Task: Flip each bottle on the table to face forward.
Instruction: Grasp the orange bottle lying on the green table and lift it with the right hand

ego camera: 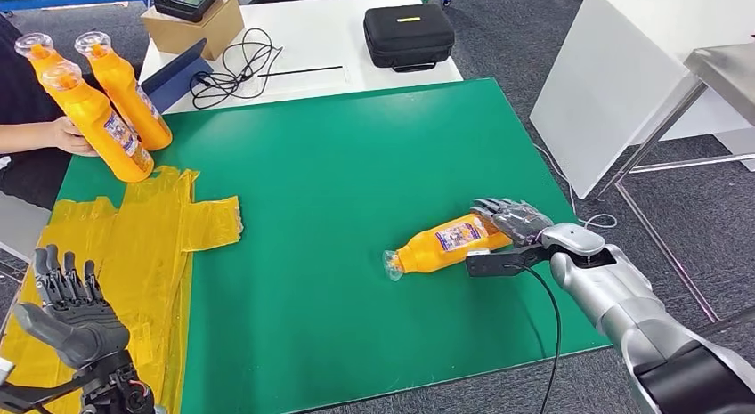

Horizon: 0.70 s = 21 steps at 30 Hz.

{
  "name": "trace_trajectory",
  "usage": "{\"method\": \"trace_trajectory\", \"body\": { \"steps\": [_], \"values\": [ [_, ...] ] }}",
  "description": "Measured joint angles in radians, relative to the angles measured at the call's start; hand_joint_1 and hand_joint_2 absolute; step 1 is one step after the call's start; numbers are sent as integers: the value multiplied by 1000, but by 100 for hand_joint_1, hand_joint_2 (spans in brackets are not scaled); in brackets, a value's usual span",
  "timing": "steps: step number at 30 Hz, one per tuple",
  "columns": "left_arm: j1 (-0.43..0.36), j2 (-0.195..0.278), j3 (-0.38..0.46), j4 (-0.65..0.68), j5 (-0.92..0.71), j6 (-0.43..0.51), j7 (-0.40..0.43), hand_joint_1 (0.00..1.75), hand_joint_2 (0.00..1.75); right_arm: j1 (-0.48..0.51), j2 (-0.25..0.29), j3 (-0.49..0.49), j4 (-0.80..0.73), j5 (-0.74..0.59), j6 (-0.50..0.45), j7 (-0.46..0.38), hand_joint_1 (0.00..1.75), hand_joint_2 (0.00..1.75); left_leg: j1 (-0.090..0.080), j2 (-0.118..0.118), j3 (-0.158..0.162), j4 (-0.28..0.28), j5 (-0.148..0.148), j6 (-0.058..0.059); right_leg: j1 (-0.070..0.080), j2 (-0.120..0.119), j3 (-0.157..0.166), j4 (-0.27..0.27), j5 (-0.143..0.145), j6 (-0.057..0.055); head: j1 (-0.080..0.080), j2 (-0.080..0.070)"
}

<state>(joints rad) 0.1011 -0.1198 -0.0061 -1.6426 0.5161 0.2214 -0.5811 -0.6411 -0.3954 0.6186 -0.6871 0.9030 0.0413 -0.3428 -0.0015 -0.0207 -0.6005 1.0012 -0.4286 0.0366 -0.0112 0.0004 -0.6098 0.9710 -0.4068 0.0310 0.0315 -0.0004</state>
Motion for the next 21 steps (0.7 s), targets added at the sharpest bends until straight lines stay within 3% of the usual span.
{"method": "trace_trajectory", "body": {
  "steps": [21],
  "values": [
    [1, 0, 40, 0, 12, 10, 3, 0, 0, -84, 49, 61, 134, -11, 18, 37, 175, 175, 0, 0, 12, 0, 0, 0, 0, 0, 11, 0, 0, 0, 0, 0]
  ]
}}
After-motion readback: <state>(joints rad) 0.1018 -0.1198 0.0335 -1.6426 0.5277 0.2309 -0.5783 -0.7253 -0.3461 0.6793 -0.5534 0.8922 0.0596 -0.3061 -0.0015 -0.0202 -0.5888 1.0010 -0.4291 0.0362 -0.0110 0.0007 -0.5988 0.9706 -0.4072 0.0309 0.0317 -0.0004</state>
